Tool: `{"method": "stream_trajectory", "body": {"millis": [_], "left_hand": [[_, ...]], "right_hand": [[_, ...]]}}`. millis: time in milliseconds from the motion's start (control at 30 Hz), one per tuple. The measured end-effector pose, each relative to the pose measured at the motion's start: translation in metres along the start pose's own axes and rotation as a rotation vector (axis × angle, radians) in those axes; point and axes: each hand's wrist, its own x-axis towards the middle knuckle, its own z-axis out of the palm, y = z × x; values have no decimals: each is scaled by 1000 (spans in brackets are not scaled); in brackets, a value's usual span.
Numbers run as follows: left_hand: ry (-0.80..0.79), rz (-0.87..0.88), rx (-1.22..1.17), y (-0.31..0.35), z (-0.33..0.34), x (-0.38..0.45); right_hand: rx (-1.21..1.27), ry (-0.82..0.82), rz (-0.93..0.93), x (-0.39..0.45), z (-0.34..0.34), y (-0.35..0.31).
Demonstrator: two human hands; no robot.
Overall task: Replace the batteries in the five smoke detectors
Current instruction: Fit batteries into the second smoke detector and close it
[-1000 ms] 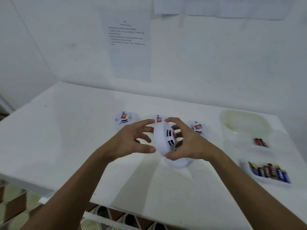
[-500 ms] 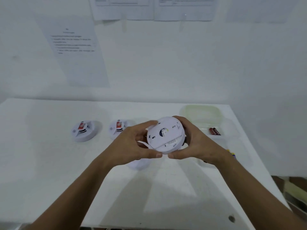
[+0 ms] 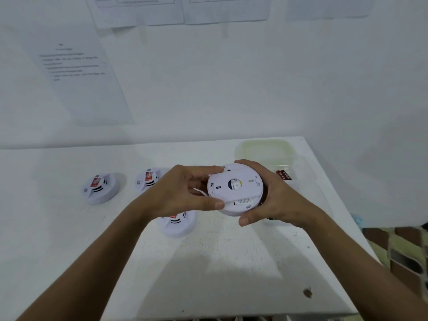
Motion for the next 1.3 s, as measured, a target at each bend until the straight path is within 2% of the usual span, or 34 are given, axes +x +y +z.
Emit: {"method": "stream_trajectory", "body": {"millis": [200,500,667,967,1300], "left_hand": [[5,-28,43,0,10,6],[179,-80,112,-5,32,11],[239,-37,229,-6,43,13],[202,-6,264,-1,42,14],[233,146,446,-8,50,18]], "right_hand": [[-88,38,15,-5,0,14],[-158,143,-61,-5,-5,23],[-183,189,-80,-4,-5,26],[-202,229,-78,-10,-7,25],[-209,265,-75,-20,-6,34]]}}
